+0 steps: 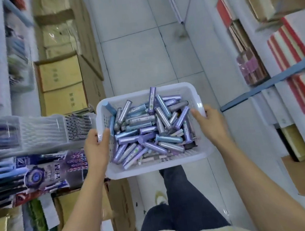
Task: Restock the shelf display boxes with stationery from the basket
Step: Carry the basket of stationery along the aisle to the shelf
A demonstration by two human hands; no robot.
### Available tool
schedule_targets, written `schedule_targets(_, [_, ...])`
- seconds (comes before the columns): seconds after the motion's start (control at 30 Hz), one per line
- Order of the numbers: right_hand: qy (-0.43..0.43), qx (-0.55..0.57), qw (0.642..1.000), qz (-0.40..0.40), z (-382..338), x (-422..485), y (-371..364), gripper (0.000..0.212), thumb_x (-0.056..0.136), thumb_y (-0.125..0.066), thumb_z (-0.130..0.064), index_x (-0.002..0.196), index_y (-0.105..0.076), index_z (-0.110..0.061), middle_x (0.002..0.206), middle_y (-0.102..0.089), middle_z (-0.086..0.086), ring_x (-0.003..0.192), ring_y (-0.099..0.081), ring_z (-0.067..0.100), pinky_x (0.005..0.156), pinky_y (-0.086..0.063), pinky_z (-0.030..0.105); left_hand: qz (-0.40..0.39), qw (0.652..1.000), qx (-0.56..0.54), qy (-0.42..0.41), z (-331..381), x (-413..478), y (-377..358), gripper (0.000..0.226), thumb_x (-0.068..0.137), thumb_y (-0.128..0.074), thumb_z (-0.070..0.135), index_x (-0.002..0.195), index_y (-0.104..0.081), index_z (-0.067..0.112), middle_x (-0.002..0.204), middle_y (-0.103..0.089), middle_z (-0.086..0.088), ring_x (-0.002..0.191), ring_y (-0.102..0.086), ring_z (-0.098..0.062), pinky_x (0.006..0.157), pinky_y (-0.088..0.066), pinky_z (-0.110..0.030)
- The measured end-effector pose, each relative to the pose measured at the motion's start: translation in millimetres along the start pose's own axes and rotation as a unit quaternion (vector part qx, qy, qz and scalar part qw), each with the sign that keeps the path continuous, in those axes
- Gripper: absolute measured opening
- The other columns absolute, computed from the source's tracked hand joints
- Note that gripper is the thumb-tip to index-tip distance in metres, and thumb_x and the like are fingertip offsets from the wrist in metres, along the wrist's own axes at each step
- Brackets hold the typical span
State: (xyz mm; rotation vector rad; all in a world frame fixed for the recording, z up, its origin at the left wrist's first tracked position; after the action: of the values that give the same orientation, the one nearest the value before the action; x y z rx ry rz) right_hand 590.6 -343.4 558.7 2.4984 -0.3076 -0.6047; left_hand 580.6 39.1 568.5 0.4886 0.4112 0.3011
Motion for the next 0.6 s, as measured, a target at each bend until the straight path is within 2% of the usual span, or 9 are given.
schedule_targets(0.07, [0.013, 0.015, 1.000, -0.005, -31.8, 36.7, -7.3, 0.039, 0.094, -0.059, -0.034, 0.077, -0.050, 0.000, 0.065, -0.040, 0.002, 0.059, -0.035, 0.016, 0.056, -0.032, 0.029, 0.013, 1.000, 0.016, 0.003, 22.8, 38.1, 4.4, 0.022, 0.098, -0.056, 0.029, 0.090, -0.051, 0.009, 0.074, -0.051, -0.004, 0.060, -0.045, -0.015, 0.052, -0.035, -0.026])
schedule_targets(0.1, [0.020, 0.017, 1.000, -0.009, -49.4, 56.4, -10.0, 0.039, 0.094, -0.059, -0.034, 0.073, -0.047, -0.004, 0.064, -0.038, 0.000, 0.059, -0.033, 0.015, 0.056, -0.029, 0.029, 0.015, 1.000, 0.009, 0.004, 35.3, 57.4, 5.1, 0.023, 0.098, -0.056, 0.030, 0.090, -0.052, 0.009, 0.074, -0.052, -0.006, 0.060, -0.047, -0.018, 0.052, -0.037, -0.029])
schedule_targets(0.2, [0.040, -0.002, 0.999, -0.007, -105.6, 113.2, -12.5, 0.041, 0.094, -0.060, -0.036, 0.063, -0.037, -0.022, 0.058, -0.035, -0.008, 0.052, -0.031, 0.010, 0.049, -0.024, 0.024, 0.027, 1.000, -0.003, 0.008, 74.5, 114.7, 9.7, 0.026, 0.097, -0.056, 0.031, 0.091, -0.052, 0.006, 0.073, -0.052, -0.006, 0.060, -0.047, -0.020, 0.051, -0.037, -0.029])
schedule_targets(0.3, [0.044, 0.010, 0.999, -0.004, -160.5, 169.0, -15.8, 0.040, 0.093, -0.062, -0.034, 0.061, -0.037, -0.028, 0.057, -0.037, -0.010, 0.051, -0.034, 0.009, 0.050, -0.026, 0.027, 0.041, 0.999, 0.009, 0.018, 112.5, 175.4, 14.6, 0.024, 0.096, -0.056, 0.034, 0.095, -0.051, 0.010, 0.074, -0.049, 0.001, 0.060, -0.046, -0.013, 0.050, -0.033, -0.023])
schedule_targets(0.47, [0.051, 0.008, 0.999, 0.014, -241.6, 267.6, -29.5, 0.038, 0.092, -0.062, -0.035, 0.062, -0.040, -0.027, 0.058, -0.040, -0.008, 0.052, -0.037, 0.010, 0.052, -0.029, 0.029, 0.035, 0.999, -0.009, -0.003, 178.8, 294.2, 15.1, 0.023, 0.095, -0.057, 0.033, 0.097, -0.052, 0.010, 0.079, -0.054, -0.002, 0.063, -0.049, -0.013, 0.053, -0.036, -0.025])
schedule_targets(0.6, [0.049, 0.024, 0.998, 0.043, -302.4, 341.4, -34.0, 0.040, 0.091, -0.063, -0.037, 0.060, -0.038, -0.029, 0.055, -0.038, -0.010, 0.050, -0.036, 0.008, 0.049, -0.026, 0.025, 0.018, 0.999, -0.004, -0.037, 243.6, 391.0, 11.6, 0.020, 0.096, -0.057, 0.033, 0.093, -0.051, 0.013, 0.081, -0.054, -0.003, 0.065, -0.049, -0.014, 0.055, -0.040, -0.029])
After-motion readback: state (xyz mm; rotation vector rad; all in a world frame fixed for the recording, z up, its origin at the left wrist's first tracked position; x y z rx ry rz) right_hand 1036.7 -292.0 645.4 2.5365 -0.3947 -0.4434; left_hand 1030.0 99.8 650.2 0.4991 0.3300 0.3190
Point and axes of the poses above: each hand's wrist, its own x-axis towards the middle knuckle, its own y-axis out of the back of the hand, z = x × y, the point moved 10 cm from there along x, towards the middle knuckle
